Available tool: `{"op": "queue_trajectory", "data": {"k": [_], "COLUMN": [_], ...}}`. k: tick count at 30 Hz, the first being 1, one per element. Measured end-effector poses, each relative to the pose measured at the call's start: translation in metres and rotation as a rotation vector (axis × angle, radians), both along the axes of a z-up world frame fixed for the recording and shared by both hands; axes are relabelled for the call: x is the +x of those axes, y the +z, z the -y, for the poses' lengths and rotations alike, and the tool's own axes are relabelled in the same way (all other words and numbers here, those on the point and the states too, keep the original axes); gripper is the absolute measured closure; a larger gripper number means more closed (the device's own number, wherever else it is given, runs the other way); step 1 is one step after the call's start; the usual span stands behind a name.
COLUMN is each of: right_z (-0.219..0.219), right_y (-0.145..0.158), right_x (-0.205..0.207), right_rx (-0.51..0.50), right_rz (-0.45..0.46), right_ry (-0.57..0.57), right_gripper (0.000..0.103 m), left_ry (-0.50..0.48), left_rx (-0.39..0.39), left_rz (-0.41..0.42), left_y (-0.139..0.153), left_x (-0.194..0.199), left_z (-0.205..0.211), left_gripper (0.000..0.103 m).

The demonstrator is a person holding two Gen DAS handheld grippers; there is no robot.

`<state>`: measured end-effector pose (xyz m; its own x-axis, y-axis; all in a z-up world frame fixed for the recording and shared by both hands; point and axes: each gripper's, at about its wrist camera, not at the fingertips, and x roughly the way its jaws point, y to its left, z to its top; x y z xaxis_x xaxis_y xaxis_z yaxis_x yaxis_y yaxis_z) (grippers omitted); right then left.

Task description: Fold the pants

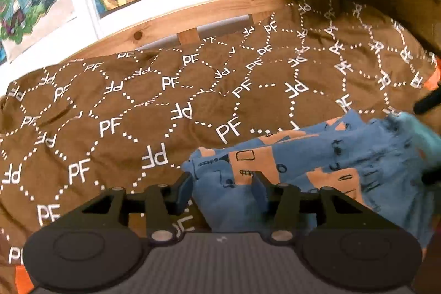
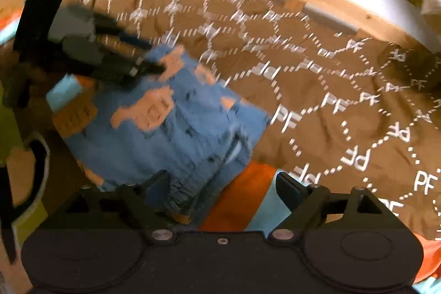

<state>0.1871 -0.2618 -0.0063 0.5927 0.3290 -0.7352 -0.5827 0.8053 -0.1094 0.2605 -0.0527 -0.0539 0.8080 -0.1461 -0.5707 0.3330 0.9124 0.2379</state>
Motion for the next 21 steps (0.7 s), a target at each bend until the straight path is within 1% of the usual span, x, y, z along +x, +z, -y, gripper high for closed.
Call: {"op": "queue_trajectory", "data": {"k": [1,3,5,7,9,10,12,16,18,21], "right_z": [0.003,0.004,0.001,-0.001,-0.001,-0.001,0.001,0.006,0.011,0.015], "right_y": [0.006,0.016,0.023,0.026,0.025,0.022,0.014,-0.011,-0.017,-0.013], "right_x": [0.001,0.007,0.013,0.023,0.036,0.04,0.052,0.068,0.072,0.073], "right_rx": [0.028,0.061,0.075,0.086,0.11,0.116,0.12,0.063,0.072,0.112], "right_rz": [0.013,0.046,0.067,0.081,0.057,0.043,0.002,-0.051,-0.066,-0.075], "right_ry": [-0.009,-0.015,-0.004,-0.014,-0.039,-0.051,-0.074,-0.114,-0.128,-0.144], "right_gripper": [0.015,0.012,0.009,0.009,0.009,0.009,0.009,0.009,0.007,0.006], "left_ry": [0.009,0.037,0.063,0.094,0.117,0.133,0.161,0.2,0.211,0.205], "left_rx": [-0.006,-0.026,-0.068,-0.124,-0.167,-0.168,-0.147,-0.186,-0.201,-0.198], "left_rz": [-0.015,-0.057,-0.115,-0.174,-0.229,-0.252,-0.286,-0.323,-0.33,-0.329], "left_y": [0.003,0.01,0.015,0.017,0.015,0.011,0.0,-0.009,-0.01,-0.009], "left_x": [-0.004,-0.011,-0.019,-0.026,-0.032,-0.033,-0.035,-0.038,-0.038,-0.038], "left_z": [-0.003,-0.006,-0.01,-0.015,-0.02,-0.021,-0.022,-0.031,-0.035,-0.036], "left_gripper": [0.046,0.036,0.023,0.018,0.018,0.018,0.018,0.014,0.012,0.011]}}
